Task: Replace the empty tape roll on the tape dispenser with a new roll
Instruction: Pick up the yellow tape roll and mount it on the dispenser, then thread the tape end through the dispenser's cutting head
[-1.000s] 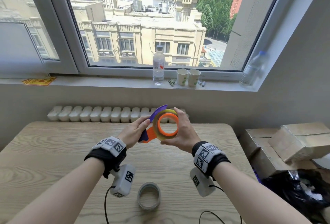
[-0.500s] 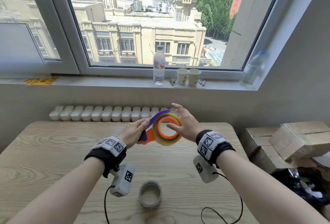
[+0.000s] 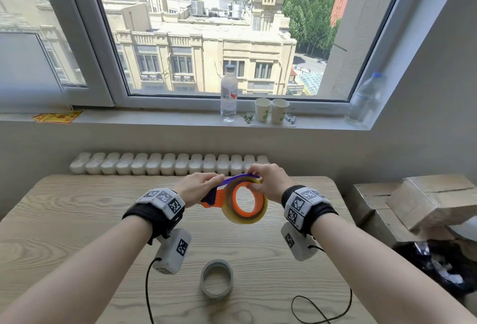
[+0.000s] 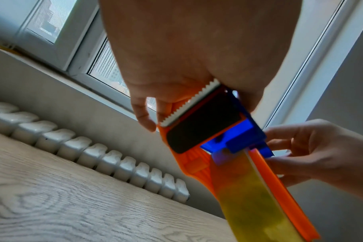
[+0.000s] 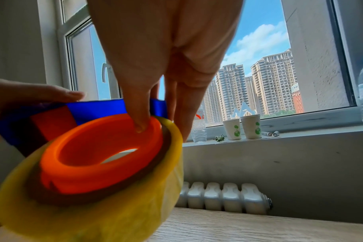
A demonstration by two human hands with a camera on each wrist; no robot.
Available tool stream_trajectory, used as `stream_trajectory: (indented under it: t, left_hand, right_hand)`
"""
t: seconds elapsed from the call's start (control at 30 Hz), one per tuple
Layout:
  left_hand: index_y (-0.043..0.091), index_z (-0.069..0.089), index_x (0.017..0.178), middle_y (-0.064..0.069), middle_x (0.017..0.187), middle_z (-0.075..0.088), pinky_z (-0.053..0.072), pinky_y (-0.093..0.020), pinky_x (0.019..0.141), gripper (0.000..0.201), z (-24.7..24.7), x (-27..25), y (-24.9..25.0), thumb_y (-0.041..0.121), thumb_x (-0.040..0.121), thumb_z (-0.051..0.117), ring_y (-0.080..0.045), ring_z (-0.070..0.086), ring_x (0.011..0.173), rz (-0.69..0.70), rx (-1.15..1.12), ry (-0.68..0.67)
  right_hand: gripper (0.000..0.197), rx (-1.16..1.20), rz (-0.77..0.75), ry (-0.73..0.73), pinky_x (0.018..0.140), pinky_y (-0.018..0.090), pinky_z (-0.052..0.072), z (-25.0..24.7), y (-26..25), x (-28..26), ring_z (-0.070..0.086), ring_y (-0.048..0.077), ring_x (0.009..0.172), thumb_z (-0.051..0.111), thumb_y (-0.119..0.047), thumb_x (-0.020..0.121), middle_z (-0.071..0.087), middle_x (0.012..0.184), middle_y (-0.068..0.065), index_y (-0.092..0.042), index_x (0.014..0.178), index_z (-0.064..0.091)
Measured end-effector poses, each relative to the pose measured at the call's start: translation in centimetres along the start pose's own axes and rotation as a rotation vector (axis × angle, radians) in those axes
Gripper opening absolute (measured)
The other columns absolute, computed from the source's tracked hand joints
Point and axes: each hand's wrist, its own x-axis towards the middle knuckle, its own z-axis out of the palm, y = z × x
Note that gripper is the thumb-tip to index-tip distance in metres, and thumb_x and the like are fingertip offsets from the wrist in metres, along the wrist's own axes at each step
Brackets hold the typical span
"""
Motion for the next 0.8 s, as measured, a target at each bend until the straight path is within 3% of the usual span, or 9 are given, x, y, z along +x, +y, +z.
stream_trajectory:
  t: [0.13,0.23,0.33,0.4,0.47,0.57,0.7,0.8]
  left_hand:
    - [0.014,0.064,0.089,-0.011,0.072,0.062,0.046,-0.035,0.073,0.055,-0.5,0.7,-0.6,0.051,0.095,0.025,-0.026,0.057,0.067,-0.134,-0.507,0.214]
    - [0.015,0.059,0.085,-0.012,0.073,0.063,0.042,-0.033,0.07,0.059,-0.9,0.7,-0.8,0.057,0.093,0.019,-0.022,0.055,0.063,-0.232,-0.702,0.272]
    - [0.009,0.06,0.088,-0.012,0.074,0.064,0.045,-0.033,0.07,0.06,-0.9,0.4,-0.7,0.055,0.094,0.021,-0.022,0.059,0.065,-0.268,-0.7,0.217]
    - [0.005,0.061,0.085,-0.013,0.075,0.065,0.045,-0.034,0.073,0.061,-0.6,0.1,-0.3,0.053,0.095,0.023,-0.023,0.06,0.071,-0.271,-0.709,0.13]
    - [0.004,0.061,0.083,-0.013,0.081,0.066,0.045,-0.035,0.079,0.062,-0.3,-0.1,0.1,0.055,0.093,0.028,-0.023,0.061,0.078,-0.264,-0.785,0.035]
    - [0.003,0.063,0.106,-0.013,0.1,0.068,0.043,-0.037,0.092,0.062,0.3,-0.2,0.7,0.058,0.087,0.04,-0.023,0.062,0.093,-0.236,-0.916,-0.075]
    - [0.008,0.065,0.108,-0.012,0.1,0.068,0.047,-0.038,0.087,0.041,0.7,-0.6,1.5,0.034,0.076,0.063,-0.026,0.062,0.091,-0.181,-1.209,-0.135]
    - [0.003,0.065,0.113,-0.017,0.106,0.069,0.046,-0.042,0.094,0.049,0.6,-0.6,1.5,0.023,0.068,0.069,-0.029,0.064,0.095,-0.114,-1.252,-0.222]
  right_hand:
    - [0.024,0.062,0.066,0.049,0.073,0.026,0.042,0.0,0.6,0.1,0.062,0.024,0.087,0.069,-0.03,0.08,0.069,0.098,0.008,-0.015,0.099,0.067]
    - [0.024,0.159,0.123,0.067,0.074,0.029,0.048,0.4,0.8,0.5,0.062,0.025,0.082,0.069,-0.029,0.08,0.069,0.096,0.011,-0.011,0.096,0.067]
    - [0.021,0.338,0.17,0.078,0.075,0.047,0.057,0.8,0.7,1.0,0.066,0.034,0.08,0.07,-0.024,0.078,0.067,0.09,0.017,-0.006,0.088,0.066]
    - [0.013,0.465,0.201,0.059,0.07,0.052,0.059,1.0,0.5,1.2,0.067,0.036,0.074,0.068,-0.014,0.08,0.064,0.085,0.02,-0.003,0.083,0.062]
    - [0.006,0.635,0.238,0.036,0.066,0.048,0.06,1.1,0.1,1.1,0.064,0.03,0.066,0.065,-0.006,0.083,0.061,0.08,0.016,-0.004,0.084,0.06]
    - [0.016,0.77,0.262,0.021,0.058,0.038,0.06,1.5,-0.5,1.1,0.065,0.023,0.063,0.063,-0.005,0.086,0.062,0.084,0.014,0.003,0.099,0.059]
    - [0.023,0.877,0.282,-0.039,0.049,0.028,0.058,2.0,-1.0,0.9,0.065,0.017,0.059,0.058,-0.005,0.089,0.062,0.084,0.012,0.008,0.108,0.053]
    - [0.02,0.885,0.261,-0.095,0.052,0.028,0.059,2.3,-1.3,0.7,0.065,0.018,0.063,0.055,-0.005,0.091,0.061,0.084,0.01,0.004,0.109,0.052]
